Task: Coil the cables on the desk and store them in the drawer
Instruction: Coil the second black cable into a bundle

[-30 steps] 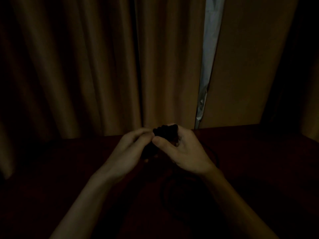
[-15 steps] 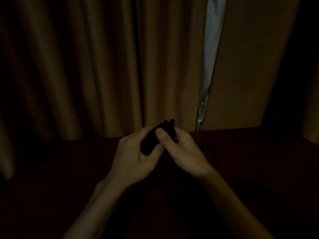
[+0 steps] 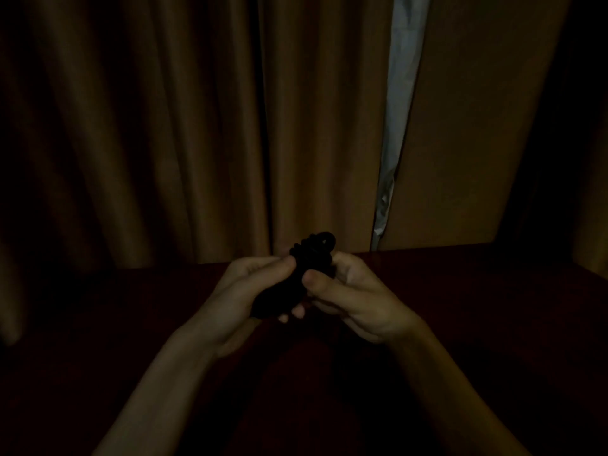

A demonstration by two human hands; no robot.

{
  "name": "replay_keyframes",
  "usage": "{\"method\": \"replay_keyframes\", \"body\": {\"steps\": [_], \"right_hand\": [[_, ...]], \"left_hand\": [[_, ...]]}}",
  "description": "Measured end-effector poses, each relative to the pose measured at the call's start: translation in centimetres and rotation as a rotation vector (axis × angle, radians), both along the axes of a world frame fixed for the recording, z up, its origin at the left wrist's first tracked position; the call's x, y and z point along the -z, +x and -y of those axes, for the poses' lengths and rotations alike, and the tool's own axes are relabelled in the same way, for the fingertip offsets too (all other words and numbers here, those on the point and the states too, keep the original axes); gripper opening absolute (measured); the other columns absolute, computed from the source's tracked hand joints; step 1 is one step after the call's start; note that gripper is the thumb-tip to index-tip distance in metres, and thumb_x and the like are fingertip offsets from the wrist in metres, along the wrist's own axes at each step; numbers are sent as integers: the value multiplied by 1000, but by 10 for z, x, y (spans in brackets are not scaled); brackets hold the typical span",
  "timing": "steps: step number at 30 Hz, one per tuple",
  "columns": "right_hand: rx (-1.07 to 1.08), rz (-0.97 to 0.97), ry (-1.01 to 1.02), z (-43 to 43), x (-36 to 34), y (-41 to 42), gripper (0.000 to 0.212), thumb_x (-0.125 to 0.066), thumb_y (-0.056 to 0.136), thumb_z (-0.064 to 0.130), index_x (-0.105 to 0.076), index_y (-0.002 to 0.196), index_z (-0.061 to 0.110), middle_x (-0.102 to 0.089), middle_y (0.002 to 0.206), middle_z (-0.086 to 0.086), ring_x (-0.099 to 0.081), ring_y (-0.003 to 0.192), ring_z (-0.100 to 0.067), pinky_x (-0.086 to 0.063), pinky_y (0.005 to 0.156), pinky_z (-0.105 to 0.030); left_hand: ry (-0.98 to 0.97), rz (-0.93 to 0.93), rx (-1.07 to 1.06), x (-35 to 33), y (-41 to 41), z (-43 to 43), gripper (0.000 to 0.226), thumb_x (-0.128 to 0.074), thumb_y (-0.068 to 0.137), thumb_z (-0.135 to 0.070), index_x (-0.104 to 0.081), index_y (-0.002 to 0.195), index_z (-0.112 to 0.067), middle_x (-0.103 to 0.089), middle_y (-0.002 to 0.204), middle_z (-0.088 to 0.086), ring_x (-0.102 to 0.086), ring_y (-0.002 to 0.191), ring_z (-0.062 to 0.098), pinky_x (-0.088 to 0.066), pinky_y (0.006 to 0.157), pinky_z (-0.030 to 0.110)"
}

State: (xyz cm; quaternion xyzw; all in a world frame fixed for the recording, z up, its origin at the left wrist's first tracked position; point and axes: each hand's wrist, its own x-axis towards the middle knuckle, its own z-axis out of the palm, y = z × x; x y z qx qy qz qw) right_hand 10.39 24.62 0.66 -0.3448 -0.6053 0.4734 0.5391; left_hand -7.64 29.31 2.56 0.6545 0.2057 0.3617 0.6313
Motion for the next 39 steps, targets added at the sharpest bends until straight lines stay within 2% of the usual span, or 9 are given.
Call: {"method": "replay_keyframes", "body": {"steps": [5,8,11,18,22,26,31,36,39], "right_hand": [[153,-112,26,8,-11,-15,22,-72,86,19,-67,95,0,-71,67,3,-62,52,-6,-44,46,-13],[328,-100,25,5,-12,-16,47,-75,80,29,-66,100,-13,-60,54,8,-49,40,0,-34,39,-13],[423,-165,18,3,-11,-18,37,-75,86,30,-68,89,-6,-60,51,11,-53,41,1,-36,41,-11],[363,-40,-43,9,-21,-22,42,-61,96,45,-75,103,7,-79,92,-2,-75,88,-9,-52,69,-14],[208,142,-108,14,-31,-14,37,-47,104,42,-65,120,14,-60,56,22,-53,45,4,-39,56,-13],[150,153,-89,12,-26,-9,36,-51,100,42,-61,119,14,-49,49,21,-40,41,1,-36,59,-20],[156,-10,-58,2,-13,-10,72,-77,84,51,-53,130,1,-55,72,9,-46,49,2,-41,59,-22],[30,-2,64,6,-9,-1,64,-73,87,-2,-47,141,21,-62,122,-3,-69,92,-14,-56,79,-25],[29,93,108,9,-14,8,73,-73,83,-2,-46,143,30,-66,111,4,-61,69,-23,-53,58,-22]], "left_hand": [[72,-65,-98,2,2,-2,39,-59,96,-46,-78,102,-12,-77,96,12,-72,77,25,-52,60,25],[369,-130,-382,9,3,-10,40,-72,88,-51,-65,117,-25,-74,107,-11,-71,102,9,-54,80,22],[654,-153,-388,12,6,-3,57,-80,79,-38,-55,130,-29,-66,119,-20,-63,115,0,-51,92,18],[1068,-161,-538,18,15,0,57,-72,87,-36,-55,138,-17,-64,122,-9,-64,108,0,-52,87,15],[898,-38,-600,15,14,3,40,-69,87,-39,-63,123,-22,-70,103,-20,-69,91,-1,-52,72,12],[578,77,-570,12,16,3,22,-77,88,-19,-70,109,-21,-75,94,-16,-71,84,2,-52,69,13],[303,173,-431,10,15,1,30,-75,73,-37,-79,97,-20,-78,90,1,-73,84,15,-53,68,21],[-16,176,-206,5,17,4,29,-75,66,-37,-81,83,-15,-70,80,8,-65,72,17,-46,55,22],[-199,141,-148,1,15,3,28,-74,70,-35,-82,86,-13,-65,81,10,-59,66,17,-43,52,22]]}}
